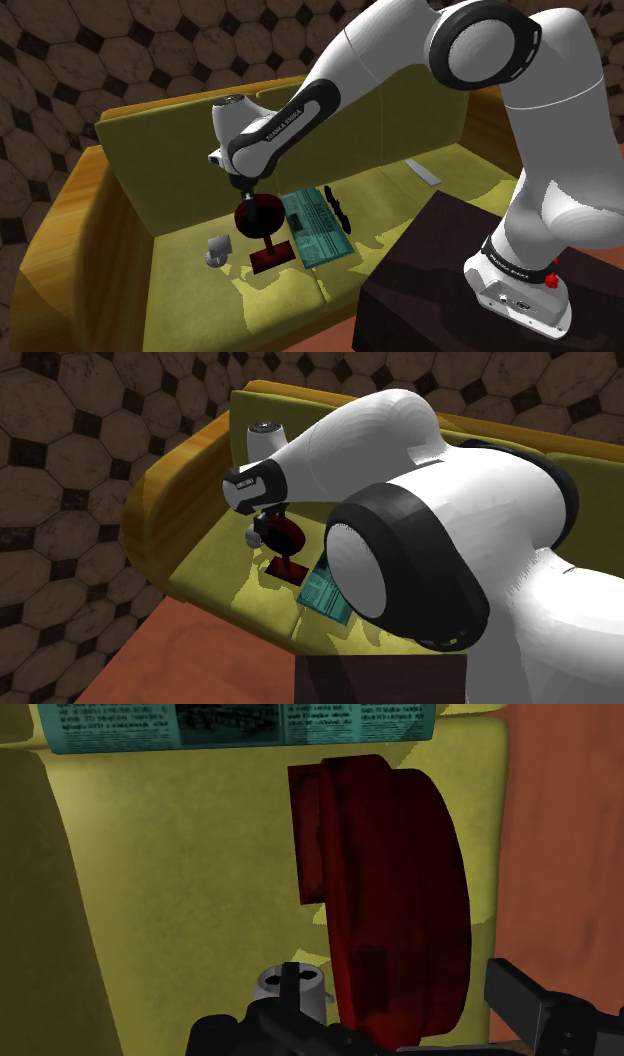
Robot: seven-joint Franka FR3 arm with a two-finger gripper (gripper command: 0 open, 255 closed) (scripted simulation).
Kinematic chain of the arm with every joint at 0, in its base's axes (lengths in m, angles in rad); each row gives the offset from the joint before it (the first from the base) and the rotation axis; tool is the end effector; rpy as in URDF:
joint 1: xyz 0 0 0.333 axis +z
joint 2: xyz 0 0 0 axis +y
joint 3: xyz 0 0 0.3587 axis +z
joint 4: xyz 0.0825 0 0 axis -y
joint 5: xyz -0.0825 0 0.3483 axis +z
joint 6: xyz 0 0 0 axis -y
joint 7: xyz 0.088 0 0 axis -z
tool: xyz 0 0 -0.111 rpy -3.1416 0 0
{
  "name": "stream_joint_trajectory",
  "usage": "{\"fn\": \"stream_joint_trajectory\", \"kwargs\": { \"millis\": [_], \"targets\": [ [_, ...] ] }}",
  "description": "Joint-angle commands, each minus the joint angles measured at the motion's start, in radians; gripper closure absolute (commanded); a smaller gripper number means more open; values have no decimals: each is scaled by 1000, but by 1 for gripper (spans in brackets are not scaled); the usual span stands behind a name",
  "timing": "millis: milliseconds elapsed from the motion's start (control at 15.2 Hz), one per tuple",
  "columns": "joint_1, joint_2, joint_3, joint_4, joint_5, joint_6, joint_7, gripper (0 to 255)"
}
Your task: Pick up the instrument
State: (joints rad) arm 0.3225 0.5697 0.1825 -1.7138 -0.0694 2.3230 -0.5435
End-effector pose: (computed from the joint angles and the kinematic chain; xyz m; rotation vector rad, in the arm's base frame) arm 0.5981 0.3083 0.3228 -2.6681 -1.5706 -0.0786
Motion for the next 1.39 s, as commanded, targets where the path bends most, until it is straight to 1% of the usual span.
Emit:
{"fn": "stream_joint_trajectory", "kwargs": {
  "millis": [0, 594, 1320],
  "targets": [
    [0, 1, 0, -2, 0, 4, 0, 255],
    [0, 1, 0, -4, 0, 5, 0, 255],
    [-7, -80, 10, 27, 15, -106, -5, 255]
  ]
}}
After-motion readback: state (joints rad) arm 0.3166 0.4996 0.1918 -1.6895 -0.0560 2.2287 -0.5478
